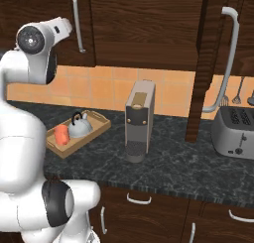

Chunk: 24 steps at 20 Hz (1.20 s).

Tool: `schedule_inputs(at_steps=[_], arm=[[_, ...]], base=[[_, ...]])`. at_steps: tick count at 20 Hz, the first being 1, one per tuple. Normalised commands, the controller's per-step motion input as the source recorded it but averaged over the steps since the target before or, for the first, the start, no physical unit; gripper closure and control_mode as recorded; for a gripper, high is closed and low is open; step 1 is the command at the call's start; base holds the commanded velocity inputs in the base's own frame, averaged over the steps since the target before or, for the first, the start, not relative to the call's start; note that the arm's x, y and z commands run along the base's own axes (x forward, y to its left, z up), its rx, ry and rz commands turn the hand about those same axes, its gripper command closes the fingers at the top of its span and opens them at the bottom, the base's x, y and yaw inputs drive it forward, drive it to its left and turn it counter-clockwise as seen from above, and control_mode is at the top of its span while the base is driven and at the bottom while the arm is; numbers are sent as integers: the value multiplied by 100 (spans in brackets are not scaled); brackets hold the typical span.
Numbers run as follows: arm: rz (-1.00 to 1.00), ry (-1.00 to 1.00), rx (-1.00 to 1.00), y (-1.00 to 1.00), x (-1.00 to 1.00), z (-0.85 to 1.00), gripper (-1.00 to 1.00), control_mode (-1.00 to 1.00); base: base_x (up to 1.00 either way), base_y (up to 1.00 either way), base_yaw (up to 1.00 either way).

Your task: Pick the kettle from the counter and place it on the tray. Then pick the mug from the cabinet and place it on the tray. Then close the cabinet doors.

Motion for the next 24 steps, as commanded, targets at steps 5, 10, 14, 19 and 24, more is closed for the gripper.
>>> schedule_inputs(at_steps=[5,10,14,19,24], arm=[[-3,7,0,-15,-18,-4,100,-100],[0,7,0,0,-27,-18,100,-100],[0,7,1,-25,-70,-24,100,-100],[-3,3,9,-40,-88,-28,100,-100],[-4,0,21,-48,-56,-45,100,-100]], base=[[0,0,0],[0,0,0],[0,0,0],[0,0,0],[0,0,0]])
